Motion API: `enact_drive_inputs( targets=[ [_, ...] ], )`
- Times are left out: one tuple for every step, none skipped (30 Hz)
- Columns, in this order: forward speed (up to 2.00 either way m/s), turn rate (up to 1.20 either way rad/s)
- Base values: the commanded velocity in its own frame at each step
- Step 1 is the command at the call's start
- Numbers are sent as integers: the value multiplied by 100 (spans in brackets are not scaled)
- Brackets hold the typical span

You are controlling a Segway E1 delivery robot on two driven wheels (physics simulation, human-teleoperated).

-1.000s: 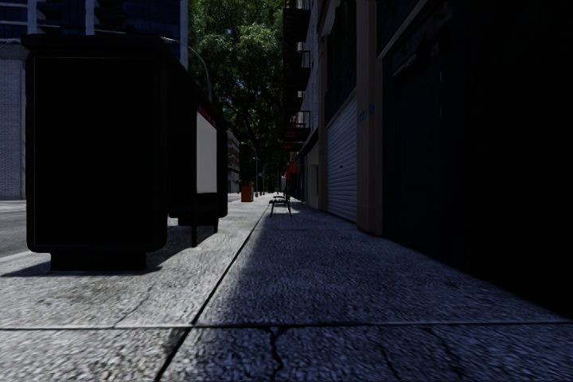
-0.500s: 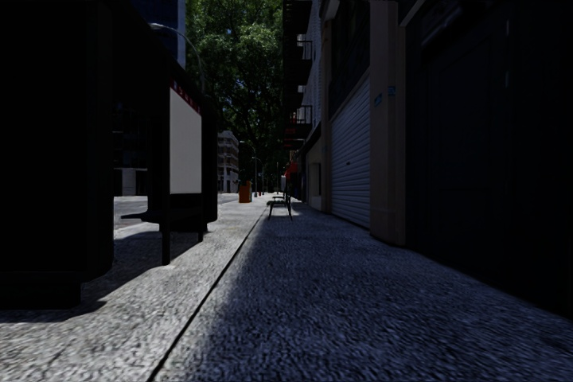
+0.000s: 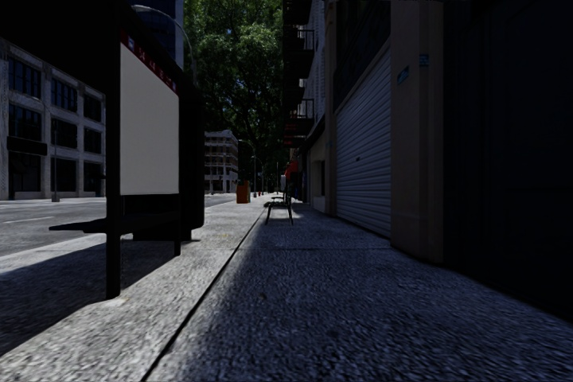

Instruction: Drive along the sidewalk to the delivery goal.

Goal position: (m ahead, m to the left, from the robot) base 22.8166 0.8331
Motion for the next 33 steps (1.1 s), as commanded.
enact_drive_inputs(
  targets=[
    [200,0],
    [200,0],
    [200,0],
    [200,0],
    [200,0],
    [200,0],
    [200,0],
    [200,0],
    [200,0],
    [200,0],
    [200,0],
    [200,0],
    [200,0],
    [200,0],
    [200,0],
    [200,0],
    [200,0],
    [200,0],
    [200,0],
    [200,0],
    [200,0],
    [200,0],
    [200,0],
    [200,0],
    [200,0],
    [200,0],
    [200,0],
    [200,0],
    [200,0],
    [200,0],
    [200,0],
    [200,0],
    [200,0]
  ],
)
